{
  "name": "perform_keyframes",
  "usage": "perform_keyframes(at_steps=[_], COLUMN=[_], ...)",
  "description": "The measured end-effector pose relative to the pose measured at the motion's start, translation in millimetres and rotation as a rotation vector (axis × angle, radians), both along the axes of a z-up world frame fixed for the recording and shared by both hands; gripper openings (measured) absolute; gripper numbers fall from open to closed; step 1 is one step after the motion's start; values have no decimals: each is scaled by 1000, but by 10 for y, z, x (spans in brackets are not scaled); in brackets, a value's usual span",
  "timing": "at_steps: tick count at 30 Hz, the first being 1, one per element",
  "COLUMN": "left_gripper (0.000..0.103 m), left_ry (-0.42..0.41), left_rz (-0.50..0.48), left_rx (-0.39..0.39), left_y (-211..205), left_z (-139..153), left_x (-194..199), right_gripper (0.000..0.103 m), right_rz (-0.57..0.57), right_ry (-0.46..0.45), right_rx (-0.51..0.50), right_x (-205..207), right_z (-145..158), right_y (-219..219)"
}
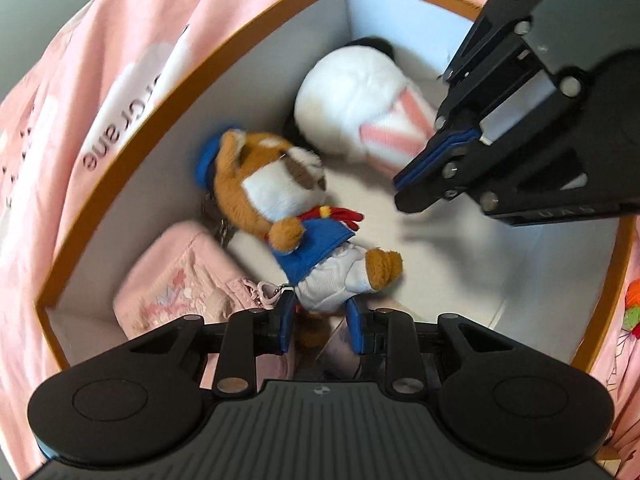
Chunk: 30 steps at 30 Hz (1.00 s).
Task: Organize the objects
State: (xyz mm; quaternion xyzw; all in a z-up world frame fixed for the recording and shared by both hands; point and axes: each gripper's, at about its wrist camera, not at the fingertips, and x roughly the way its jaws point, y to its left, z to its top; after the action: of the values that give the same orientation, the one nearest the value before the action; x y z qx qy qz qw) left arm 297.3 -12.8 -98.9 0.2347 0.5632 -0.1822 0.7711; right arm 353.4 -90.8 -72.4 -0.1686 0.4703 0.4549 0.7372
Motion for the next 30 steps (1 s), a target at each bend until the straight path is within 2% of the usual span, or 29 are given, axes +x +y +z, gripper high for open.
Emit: perform_keyframes(at_steps=[3, 5, 7, 8, 11, 12, 13, 16, 19, 21, 23, 24, 27, 30], left_gripper=[37, 49, 61, 67, 69, 69, 69, 67, 58, 60, 61, 58, 54, 49], left_ry=[20, 41, 55, 48, 21, 10, 4, -30, -54, -74, -69, -72, -78, -102], left_rz=[53, 82, 107, 121, 181, 207, 226, 264, 271, 281, 323, 348, 392, 388], left_rx=[-97, -172, -247, -280, -348, -356, -354, -338, -297, -274, -312, -329, -335, -316], left_y=[144, 233, 307, 340, 439, 461, 541, 364, 370, 357, 384, 415, 413, 441], left_z=[31, 71, 133, 173, 248, 248, 224, 221, 108, 20, -15, -28, -94, -15], left_x=[-11, -14, -25, -35, -71, -48, 10, 262, 379, 439, 486, 496, 523, 470], right_gripper=[6, 8, 25, 41, 49, 55, 57, 60, 63, 66, 71, 74, 73, 67], right_rz=[5, -18, -56, -78, -142, -166, -186, -206, -194, -162, -119, -98, -63, -71], right_ry=[-25, -38, -54, -65, -94, -92, -81, -78, -158, -236, -273, -295, -352, -369], right_rx=[1, 2, 0, -3, -47, -68, -82, -121, -189, -258, -294, -313, -342, -318], right_x=[-57, -32, 26, 58, 138, 179, 222, 259, 196, 156, 104, 72, 6, -8], right_z=[65, 160, 267, 312, 389, 377, 353, 267, 197, 99, 26, -7, -81, -62], right_y=[2, -42, -101, -124, -120, -116, -110, -31, 118, 225, 251, 267, 272, 228])
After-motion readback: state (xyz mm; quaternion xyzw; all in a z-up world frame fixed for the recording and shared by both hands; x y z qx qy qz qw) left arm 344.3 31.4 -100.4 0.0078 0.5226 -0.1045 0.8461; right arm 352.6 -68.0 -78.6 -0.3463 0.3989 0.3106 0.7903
